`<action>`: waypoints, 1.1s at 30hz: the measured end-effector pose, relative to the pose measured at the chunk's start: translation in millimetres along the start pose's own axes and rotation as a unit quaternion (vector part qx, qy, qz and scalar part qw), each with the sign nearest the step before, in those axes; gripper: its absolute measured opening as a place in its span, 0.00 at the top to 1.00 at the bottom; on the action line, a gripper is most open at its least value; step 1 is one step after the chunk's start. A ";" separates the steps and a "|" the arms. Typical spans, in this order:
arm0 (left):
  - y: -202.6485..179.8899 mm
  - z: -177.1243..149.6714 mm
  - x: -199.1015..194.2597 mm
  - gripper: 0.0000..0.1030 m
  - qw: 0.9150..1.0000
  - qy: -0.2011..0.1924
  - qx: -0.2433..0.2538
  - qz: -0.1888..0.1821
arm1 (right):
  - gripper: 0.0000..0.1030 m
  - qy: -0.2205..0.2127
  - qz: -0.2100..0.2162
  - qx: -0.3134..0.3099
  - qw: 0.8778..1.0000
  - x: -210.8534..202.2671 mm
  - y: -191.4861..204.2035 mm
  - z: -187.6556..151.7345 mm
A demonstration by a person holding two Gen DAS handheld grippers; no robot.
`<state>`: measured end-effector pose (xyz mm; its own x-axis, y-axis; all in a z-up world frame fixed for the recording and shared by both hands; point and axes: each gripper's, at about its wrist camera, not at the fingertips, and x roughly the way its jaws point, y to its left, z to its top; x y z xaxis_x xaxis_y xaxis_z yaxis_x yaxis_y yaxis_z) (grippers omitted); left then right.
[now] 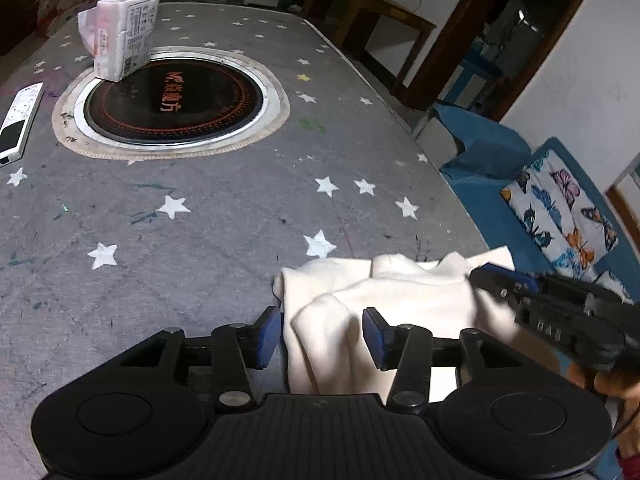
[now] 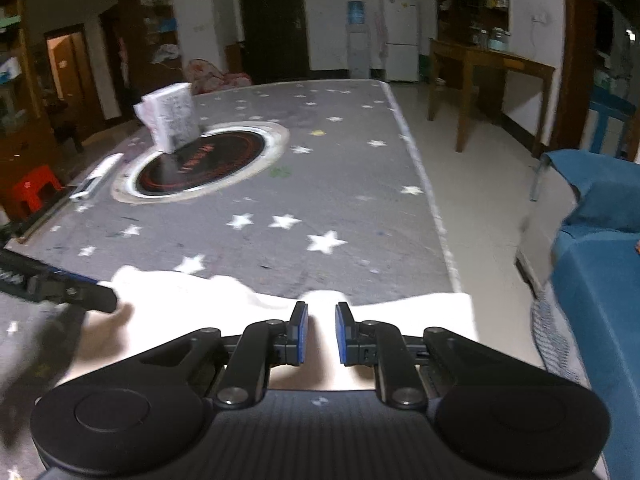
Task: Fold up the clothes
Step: 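Open the left gripper to release the folded edge onto the shirt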
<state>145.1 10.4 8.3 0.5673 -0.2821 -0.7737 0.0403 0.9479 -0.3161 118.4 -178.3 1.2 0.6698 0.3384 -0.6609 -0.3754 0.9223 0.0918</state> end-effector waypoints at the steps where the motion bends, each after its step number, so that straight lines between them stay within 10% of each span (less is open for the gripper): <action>1: 0.2 0.5 0.4 0.52 1.000 0.000 -0.001 0.001 | 0.86 -0.001 0.007 -0.003 1.000 0.7 4.8 0.9; 33: -3.8 2.7 18.1 0.48 0.999 0.005 0.008 0.042 | 0.86 0.006 0.048 -0.040 0.998 1.0 40.0 2.5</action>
